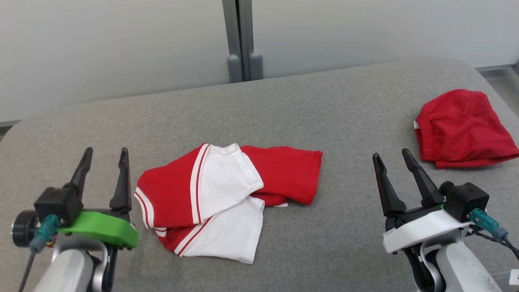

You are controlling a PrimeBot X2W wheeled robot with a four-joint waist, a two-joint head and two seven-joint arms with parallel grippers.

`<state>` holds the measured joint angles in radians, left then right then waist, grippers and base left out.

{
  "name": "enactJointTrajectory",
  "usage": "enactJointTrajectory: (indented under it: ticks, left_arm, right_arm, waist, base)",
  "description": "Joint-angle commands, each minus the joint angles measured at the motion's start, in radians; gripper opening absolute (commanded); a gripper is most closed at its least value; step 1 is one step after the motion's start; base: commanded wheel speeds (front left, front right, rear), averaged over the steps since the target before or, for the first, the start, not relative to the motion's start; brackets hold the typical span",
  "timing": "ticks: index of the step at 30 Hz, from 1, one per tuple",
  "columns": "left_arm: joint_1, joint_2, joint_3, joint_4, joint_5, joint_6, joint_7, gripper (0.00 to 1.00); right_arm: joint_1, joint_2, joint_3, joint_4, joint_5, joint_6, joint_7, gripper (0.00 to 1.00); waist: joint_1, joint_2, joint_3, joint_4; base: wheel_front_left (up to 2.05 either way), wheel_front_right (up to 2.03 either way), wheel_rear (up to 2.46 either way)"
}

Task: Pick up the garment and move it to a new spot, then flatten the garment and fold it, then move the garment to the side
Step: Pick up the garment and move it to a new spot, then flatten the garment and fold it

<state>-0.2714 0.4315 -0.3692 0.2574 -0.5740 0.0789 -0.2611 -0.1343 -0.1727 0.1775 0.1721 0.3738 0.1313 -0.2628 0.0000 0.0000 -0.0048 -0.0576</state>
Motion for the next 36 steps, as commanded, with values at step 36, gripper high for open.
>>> enactJointTrajectory:
  ticks: [36]
  left_arm:
    - [0.271, -0.334, 0.225, -0.125, 0.329, -0.092, -0.004, 1.0]
  right_arm:
    - [-0.103, -0.089, 0.229, 0.342, 0.119, -0.001, 0.125, 1.0]
  waist:
    - [0.0, 0.0, 0.046, 0.185]
  base:
    - [0.0, 0.0, 0.0]
